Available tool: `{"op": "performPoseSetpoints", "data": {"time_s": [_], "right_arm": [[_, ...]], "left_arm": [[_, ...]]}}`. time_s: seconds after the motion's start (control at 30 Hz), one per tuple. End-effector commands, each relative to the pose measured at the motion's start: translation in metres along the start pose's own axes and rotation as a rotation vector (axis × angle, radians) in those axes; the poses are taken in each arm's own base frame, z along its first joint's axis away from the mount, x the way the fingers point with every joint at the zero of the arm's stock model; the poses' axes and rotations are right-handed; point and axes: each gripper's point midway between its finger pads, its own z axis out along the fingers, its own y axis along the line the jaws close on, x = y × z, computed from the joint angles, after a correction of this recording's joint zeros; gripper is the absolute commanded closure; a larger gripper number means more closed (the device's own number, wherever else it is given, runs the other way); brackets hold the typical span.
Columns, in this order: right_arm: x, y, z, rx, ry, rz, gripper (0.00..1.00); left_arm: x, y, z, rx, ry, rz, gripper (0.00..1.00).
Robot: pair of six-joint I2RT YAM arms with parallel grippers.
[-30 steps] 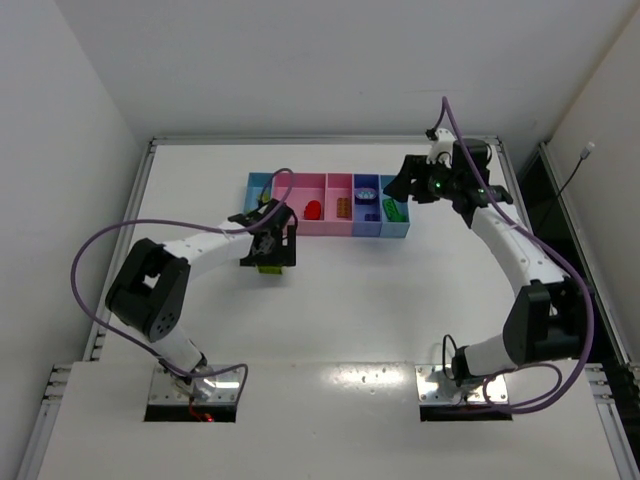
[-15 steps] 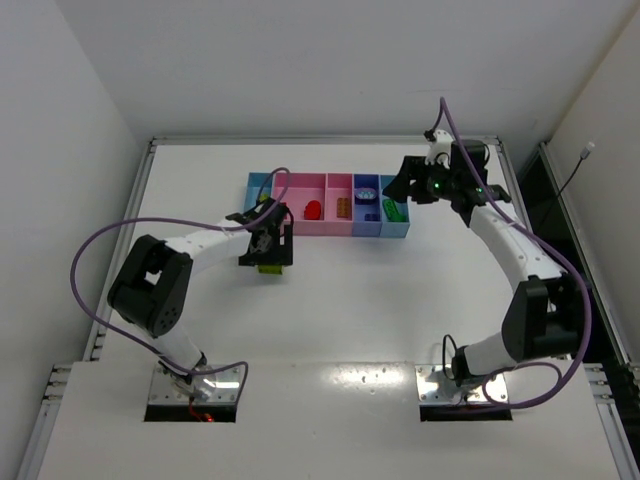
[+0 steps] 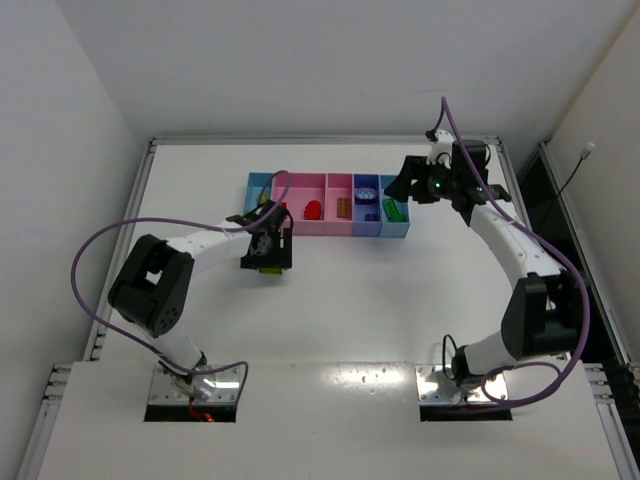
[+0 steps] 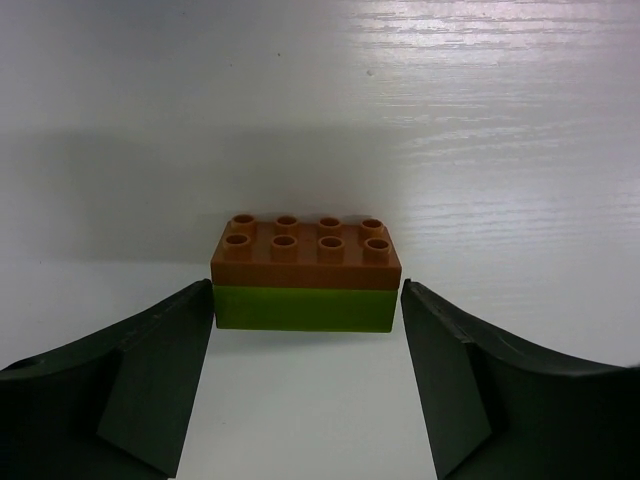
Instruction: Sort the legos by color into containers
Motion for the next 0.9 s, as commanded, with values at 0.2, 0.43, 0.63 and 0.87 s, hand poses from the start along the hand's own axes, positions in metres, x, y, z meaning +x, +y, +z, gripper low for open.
{"op": "performPoseSetpoints", "data": {"time_s": [0.2,0.43,0.63,0.87], "right_arm": [[-0.023,0.0,-0.001,-0.013,-0.059,-0.027,0.3],[-0.018,-0.002,0.0,-0.011,-0.05,-0.022,0.3],[-0.017,0.005,-0.002,-0.044,-0.051,-0.027,0.3],[-0.009,0.027,-0.005,-0.177,-0.019,0.065,0.3]], "left_arm": [[-0.002,0.0,0.001,0.01,-0.009,-0.006,0.31],[-0.002,-0.001,-0.003,0.024,-0.015,-0.017,0.54],[-0.01,-0.04,-0.047,0.228,-0.097,0.2,0.96],[-0.026,-0.053,-0.101,0.415,-0.284,0.296,1.0]]}}
